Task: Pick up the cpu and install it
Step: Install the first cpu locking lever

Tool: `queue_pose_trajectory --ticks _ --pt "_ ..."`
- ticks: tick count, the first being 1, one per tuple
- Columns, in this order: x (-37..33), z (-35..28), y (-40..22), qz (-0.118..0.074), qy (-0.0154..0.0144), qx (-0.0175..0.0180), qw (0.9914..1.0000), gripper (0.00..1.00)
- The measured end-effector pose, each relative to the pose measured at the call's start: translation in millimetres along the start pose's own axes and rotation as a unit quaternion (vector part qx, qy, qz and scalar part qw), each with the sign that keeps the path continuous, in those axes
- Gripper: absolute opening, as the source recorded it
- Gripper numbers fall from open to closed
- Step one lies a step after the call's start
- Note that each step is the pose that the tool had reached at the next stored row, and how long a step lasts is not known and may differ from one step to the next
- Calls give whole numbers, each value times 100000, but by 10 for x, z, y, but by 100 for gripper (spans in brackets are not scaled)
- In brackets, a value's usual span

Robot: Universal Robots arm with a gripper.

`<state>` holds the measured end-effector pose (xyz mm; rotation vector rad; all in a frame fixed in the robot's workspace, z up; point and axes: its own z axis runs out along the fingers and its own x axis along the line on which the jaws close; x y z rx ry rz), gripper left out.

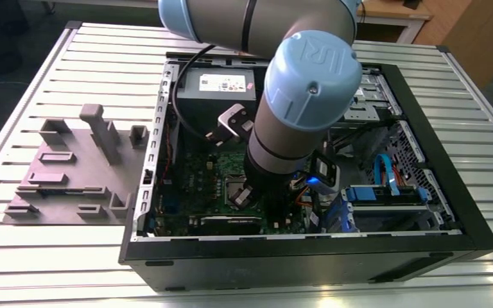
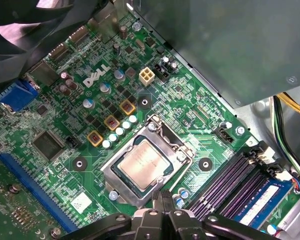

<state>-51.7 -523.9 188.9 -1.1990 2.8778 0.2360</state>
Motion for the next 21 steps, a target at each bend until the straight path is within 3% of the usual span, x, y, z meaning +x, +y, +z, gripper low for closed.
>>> queue_pose_trajectory --ticks 10,16,21 --pt "3 43 -6 -792 107 -49 99997 10" --pt "3 36 -6 -2023 420 -36 99979 10" --pt "6 44 -9 -2035 370 -55 99979 10"
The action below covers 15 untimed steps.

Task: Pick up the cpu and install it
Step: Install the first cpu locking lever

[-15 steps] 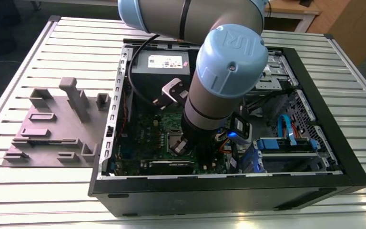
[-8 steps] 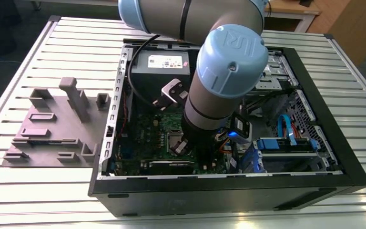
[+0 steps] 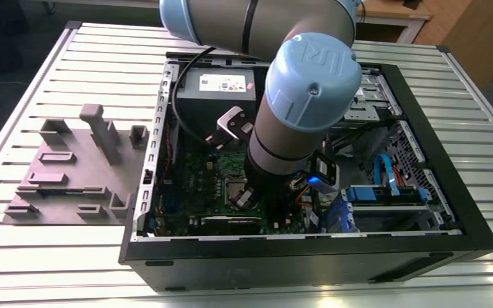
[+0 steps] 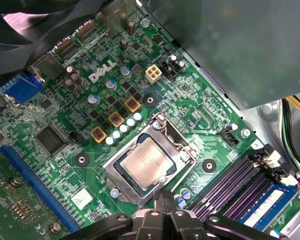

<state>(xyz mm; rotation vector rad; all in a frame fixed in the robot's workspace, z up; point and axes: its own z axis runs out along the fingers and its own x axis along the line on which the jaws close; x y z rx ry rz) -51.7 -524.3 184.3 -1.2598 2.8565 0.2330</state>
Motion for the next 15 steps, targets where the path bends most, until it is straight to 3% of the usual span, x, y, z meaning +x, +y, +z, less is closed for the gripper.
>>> queue_pose_trajectory --ticks 15 --pt "-2 -29 5 -89 -79 -68 100000 10"
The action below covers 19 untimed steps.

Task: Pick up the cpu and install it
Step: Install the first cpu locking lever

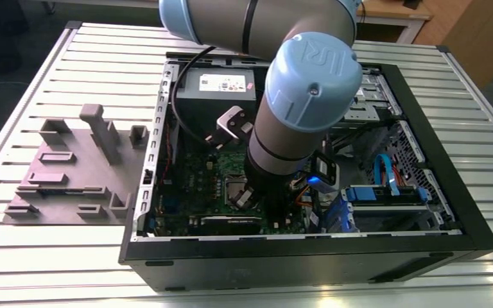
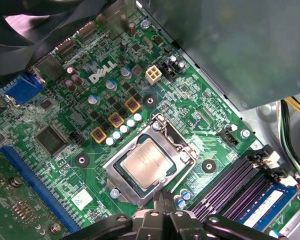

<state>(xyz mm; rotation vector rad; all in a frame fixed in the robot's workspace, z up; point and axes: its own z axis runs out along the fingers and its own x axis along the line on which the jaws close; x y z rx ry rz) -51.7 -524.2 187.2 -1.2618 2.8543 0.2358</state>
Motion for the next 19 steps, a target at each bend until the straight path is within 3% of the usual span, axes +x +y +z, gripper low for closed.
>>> queue_pose_trajectory --ticks 19 --pt "-22 -20 -21 -97 118 -80 100000 10"
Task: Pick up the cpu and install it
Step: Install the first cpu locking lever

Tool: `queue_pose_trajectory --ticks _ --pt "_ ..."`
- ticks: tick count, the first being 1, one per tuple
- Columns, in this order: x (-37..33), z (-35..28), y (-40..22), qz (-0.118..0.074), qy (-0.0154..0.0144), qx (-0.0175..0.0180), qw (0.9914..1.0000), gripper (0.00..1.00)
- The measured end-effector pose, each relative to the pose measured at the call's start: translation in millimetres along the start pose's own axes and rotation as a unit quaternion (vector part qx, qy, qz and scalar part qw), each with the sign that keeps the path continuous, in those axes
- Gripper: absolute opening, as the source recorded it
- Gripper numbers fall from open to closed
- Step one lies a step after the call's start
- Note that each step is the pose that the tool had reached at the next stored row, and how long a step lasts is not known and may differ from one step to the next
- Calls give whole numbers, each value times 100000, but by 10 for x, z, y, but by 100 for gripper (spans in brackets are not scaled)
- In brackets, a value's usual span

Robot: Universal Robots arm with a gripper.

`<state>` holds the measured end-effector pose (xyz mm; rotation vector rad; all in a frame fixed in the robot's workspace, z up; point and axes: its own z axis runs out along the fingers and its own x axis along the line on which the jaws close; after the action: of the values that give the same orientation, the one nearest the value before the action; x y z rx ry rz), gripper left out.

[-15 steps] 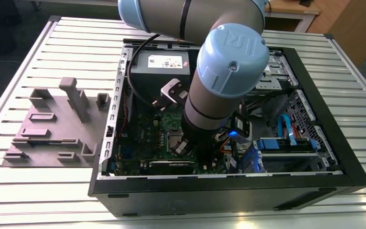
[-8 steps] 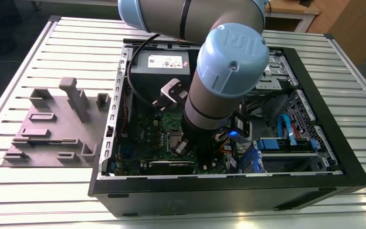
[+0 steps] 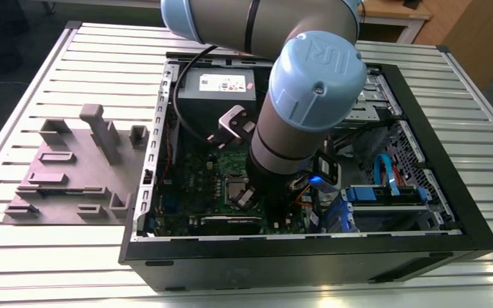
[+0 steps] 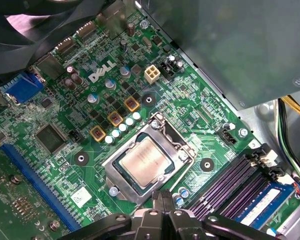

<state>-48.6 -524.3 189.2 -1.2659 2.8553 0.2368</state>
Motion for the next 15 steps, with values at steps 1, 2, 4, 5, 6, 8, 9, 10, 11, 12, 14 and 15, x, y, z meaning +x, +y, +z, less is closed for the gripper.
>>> queue_pose_trajectory --ticks 1,2,4,5,6,8,9,10,11,12,14,15 --pt "1 -1 0 -11 3 -3 100000 10" --pt "3 -1 -2 -33 8 -3 100000 10" --pt "9 -1 -8 -98 2 -13 100000 10" --pt "14 -3 -13 -132 16 -11 100000 10" --pt "20 -4 -18 -170 29 -4 100000 10" --pt "28 -6 -25 -220 33 -8 100000 10" --pt "31 -6 -28 -239 35 -14 100000 10" --pt "33 -7 -29 -257 42 -15 100000 10" --pt "34 -7 -30 -268 43 -16 100000 10" --pt "34 -7 -31 -275 36 -21 100000 10" --pt "35 -7 -31 -287 25 -32 100000 10" --pt "36 -7 -32 -287 18 -38 100000 10"
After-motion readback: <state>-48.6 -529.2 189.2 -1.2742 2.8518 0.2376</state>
